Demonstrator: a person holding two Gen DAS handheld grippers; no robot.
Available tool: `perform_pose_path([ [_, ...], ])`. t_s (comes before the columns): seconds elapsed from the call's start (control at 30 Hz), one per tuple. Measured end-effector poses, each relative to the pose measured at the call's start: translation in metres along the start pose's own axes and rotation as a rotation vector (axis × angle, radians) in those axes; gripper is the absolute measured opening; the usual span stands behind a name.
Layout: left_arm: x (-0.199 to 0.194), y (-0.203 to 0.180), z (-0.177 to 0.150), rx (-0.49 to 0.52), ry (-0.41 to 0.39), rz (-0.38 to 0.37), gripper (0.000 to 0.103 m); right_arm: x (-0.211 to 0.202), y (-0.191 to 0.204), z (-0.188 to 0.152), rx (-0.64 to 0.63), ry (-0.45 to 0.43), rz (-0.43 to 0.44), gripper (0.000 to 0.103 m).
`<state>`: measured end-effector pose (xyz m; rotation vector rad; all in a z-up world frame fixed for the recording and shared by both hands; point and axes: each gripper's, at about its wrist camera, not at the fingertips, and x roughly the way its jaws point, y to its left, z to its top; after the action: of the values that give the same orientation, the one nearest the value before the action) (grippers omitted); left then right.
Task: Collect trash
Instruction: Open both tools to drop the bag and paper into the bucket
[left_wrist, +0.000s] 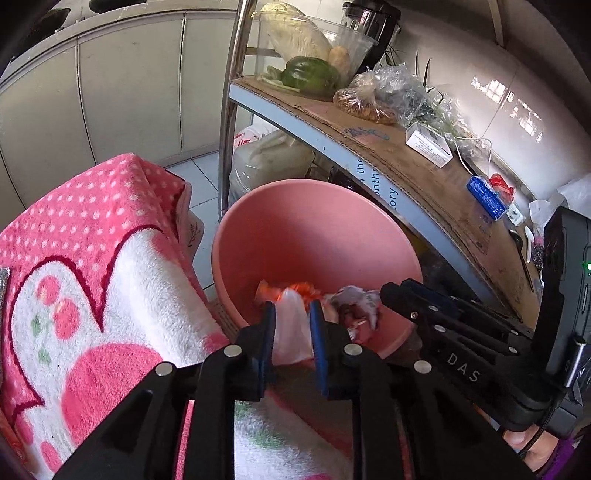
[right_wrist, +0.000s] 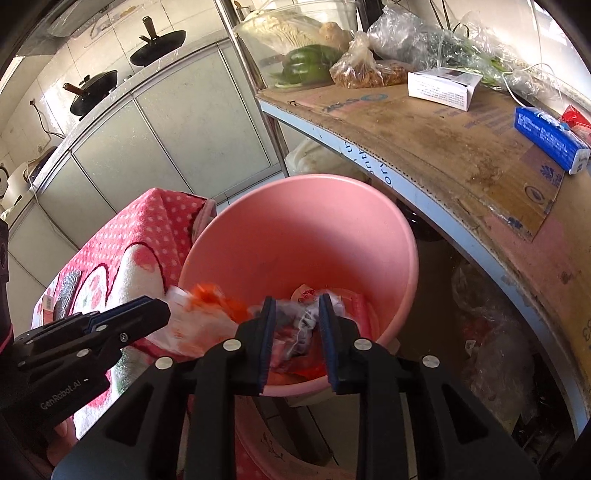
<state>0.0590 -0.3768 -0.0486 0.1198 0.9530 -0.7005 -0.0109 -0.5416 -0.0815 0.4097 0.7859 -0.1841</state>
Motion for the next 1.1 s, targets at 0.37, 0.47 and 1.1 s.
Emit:
perform_pose_path([
  [0.37, -0.038, 0.006, 0.002, -0.035, -0.063, -0.009, 0.039, -0.018, 0.013, 0.001, -0.029, -0.023, 0.017, 0.029],
  [0.47, -0.053, 0.009, -0.002, -0.039, -0.092, 0.016, 0.043, -0.024, 0.022, 0.001, -0.049, -0.030, 0.030, 0.029],
  [1.1, -0.158, 0.121, -0.066, -0.312, -0.200, 0.366, 0.065, -0.038, 0.120, -0.032, -0.208, 0.027, 0.189, 0.036],
])
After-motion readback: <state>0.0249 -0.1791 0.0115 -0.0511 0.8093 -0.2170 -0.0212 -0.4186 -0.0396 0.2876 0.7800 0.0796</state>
